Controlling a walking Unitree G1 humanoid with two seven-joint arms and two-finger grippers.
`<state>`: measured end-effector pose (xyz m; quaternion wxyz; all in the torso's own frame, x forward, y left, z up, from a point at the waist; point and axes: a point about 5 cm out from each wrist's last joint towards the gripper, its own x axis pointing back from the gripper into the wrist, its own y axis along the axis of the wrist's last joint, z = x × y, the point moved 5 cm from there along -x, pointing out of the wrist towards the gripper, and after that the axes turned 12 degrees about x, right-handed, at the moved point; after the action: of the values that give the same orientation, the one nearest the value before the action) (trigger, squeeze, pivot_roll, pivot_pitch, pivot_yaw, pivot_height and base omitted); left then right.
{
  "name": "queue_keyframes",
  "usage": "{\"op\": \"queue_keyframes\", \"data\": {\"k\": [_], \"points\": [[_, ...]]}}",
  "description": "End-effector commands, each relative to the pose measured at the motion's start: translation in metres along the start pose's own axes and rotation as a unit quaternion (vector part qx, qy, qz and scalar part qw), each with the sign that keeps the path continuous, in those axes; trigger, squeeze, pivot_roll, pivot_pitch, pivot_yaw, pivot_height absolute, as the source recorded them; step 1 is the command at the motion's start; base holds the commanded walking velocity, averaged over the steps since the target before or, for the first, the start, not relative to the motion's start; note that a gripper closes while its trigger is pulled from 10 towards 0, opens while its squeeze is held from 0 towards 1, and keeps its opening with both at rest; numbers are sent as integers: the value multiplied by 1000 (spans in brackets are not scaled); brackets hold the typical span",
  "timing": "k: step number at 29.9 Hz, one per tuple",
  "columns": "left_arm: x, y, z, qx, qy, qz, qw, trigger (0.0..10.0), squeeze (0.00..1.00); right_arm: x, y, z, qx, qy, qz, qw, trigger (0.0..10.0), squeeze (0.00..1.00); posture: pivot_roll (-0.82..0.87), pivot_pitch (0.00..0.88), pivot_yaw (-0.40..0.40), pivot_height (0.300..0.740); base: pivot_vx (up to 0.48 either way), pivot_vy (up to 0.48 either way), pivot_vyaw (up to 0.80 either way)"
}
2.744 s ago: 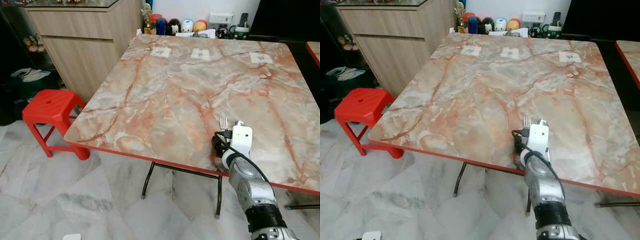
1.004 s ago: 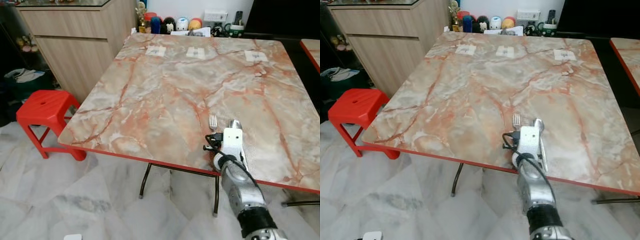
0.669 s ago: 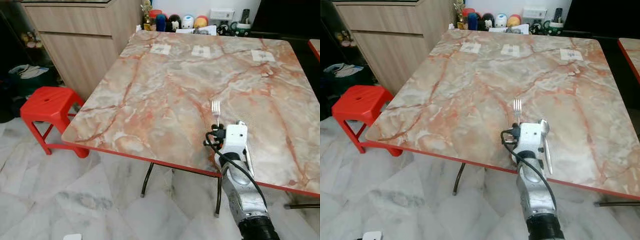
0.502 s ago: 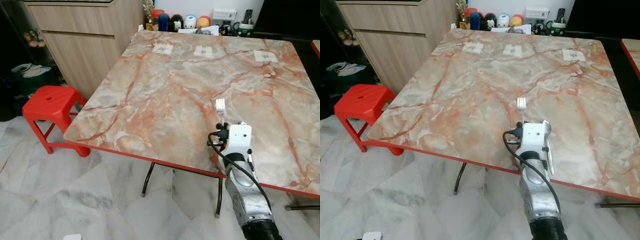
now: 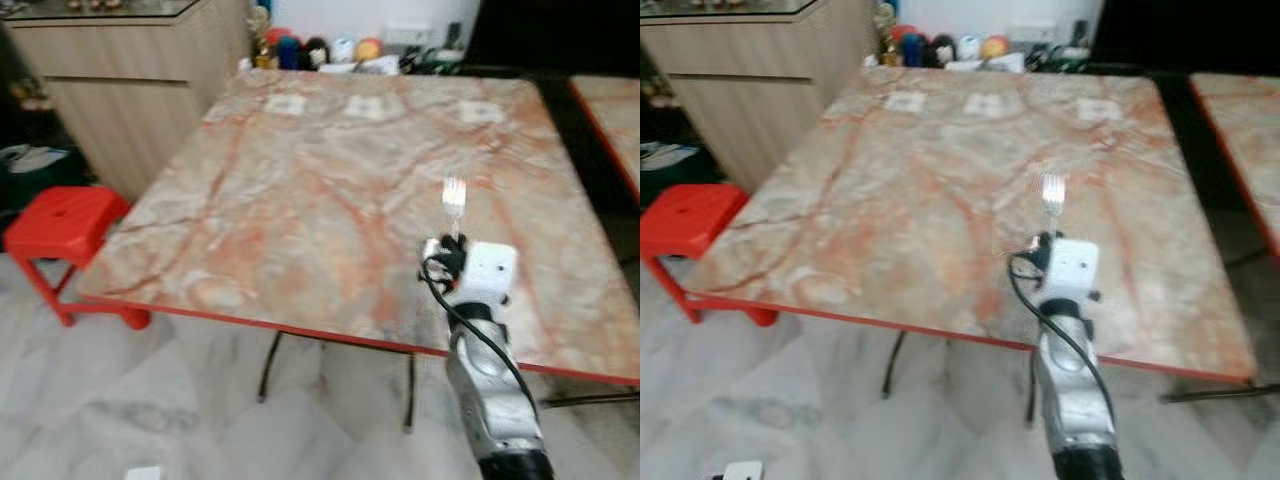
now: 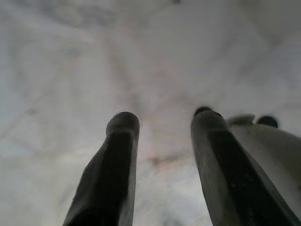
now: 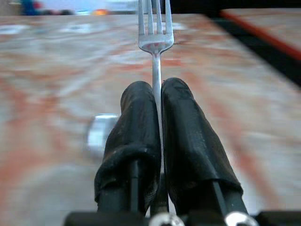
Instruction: Setting the table
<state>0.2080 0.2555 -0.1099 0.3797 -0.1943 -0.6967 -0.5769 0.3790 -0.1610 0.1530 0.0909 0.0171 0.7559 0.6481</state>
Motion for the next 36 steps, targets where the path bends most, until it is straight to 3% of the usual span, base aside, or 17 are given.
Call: {"op": "queue_keyframes", "data": {"k": [1,16,22,36], "points": [[4,-15,10,-3,10,23,1000,10000,0,0,11,9,-5,12,-16,1000,10000,0,14,120,18,740,0,-446,0],[5,-17,12,-6,11,25,1000,10000,0,-3,20,6,-11,3,-31,999,10000,0,9,108,27,740,0,-446,0],[5,-15,13,1,18,19,1000,10000,0,-6,30,1,16,-1,-53,998,10000,0,10,137,27,740,0,-446,0],[4,-12,13,3,22,17,1000,10000,0,-9,38,-7,15,-21,-64,998,10000,0,0,147,35,740,0,-445,0]]}}
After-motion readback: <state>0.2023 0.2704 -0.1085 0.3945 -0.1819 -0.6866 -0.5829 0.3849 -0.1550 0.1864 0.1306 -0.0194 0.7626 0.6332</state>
